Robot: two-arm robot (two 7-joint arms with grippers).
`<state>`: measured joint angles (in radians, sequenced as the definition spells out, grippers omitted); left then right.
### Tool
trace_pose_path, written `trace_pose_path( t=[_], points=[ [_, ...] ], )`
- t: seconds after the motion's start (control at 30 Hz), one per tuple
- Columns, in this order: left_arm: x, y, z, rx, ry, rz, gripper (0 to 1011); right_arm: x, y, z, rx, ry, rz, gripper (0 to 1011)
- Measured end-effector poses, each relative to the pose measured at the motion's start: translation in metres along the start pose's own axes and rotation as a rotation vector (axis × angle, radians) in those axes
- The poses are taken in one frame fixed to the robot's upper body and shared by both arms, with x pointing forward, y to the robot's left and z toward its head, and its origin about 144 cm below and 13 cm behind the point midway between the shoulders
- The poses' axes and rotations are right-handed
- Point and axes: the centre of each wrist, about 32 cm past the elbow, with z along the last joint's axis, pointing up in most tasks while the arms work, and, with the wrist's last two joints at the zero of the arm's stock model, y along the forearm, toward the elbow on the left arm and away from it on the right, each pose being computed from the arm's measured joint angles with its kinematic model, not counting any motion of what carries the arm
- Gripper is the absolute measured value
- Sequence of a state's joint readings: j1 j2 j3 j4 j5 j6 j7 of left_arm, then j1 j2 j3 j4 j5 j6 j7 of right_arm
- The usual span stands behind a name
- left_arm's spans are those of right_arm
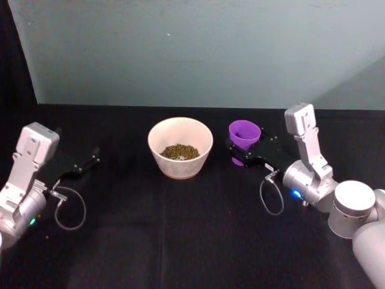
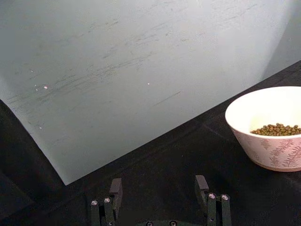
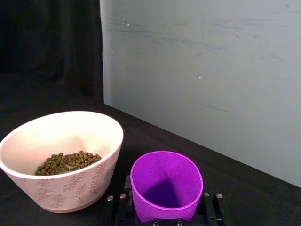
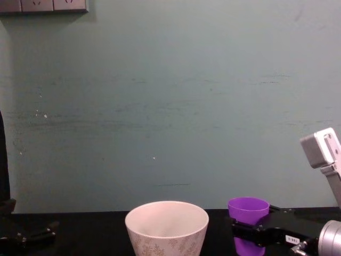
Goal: Pick up the cup and pour the mung beans from the cup into the bowl.
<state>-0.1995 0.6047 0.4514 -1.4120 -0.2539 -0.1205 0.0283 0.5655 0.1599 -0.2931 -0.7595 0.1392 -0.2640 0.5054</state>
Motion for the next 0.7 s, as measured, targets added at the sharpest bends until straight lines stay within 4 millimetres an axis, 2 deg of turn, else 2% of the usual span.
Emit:
trace_pose_path(
  t=[0.7],
  points=[
    [0.0000, 0.0000, 0.0000, 0.000, 0.000, 0.000, 1011, -0.0006, 0.0009, 0.0021, 0.000, -0.012, 0.019, 729]
  ],
)
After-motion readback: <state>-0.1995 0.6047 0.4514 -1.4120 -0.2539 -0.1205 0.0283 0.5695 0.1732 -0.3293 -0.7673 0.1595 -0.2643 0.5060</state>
